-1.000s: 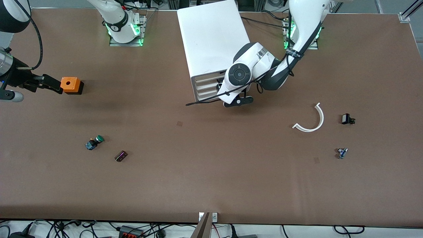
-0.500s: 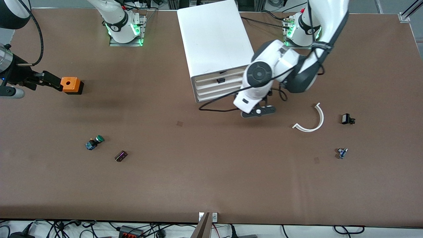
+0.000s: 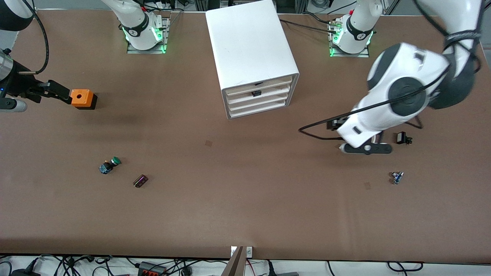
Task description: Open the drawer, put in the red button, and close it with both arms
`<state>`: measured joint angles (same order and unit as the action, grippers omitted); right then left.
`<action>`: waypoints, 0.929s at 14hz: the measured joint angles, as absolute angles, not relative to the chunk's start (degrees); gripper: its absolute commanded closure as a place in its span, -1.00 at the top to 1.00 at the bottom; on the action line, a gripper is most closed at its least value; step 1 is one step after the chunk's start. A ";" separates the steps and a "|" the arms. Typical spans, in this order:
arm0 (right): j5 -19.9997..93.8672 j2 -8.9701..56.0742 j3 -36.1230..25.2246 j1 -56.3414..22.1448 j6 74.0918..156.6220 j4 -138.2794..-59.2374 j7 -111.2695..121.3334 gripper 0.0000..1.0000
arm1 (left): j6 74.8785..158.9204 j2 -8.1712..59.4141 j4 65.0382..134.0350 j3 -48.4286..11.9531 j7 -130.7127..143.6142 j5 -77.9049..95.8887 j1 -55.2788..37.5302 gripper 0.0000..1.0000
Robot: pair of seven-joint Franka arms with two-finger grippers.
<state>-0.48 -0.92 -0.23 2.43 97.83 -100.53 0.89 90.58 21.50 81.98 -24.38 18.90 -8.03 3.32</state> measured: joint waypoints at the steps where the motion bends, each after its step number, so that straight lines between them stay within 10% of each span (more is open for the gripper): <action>1: -0.66 -0.92 -0.23 2.43 97.83 -100.54 0.93 1.00 | 89.95 19.64 81.88 -24.00 15.24 -7.93 4.45 1.00; 13: -0.80 -0.93 -0.23 2.53 97.87 -100.19 1.12 1.00 | 99.40 1.21 96.64 -2.43 -4.86 1.71 1.01 1.00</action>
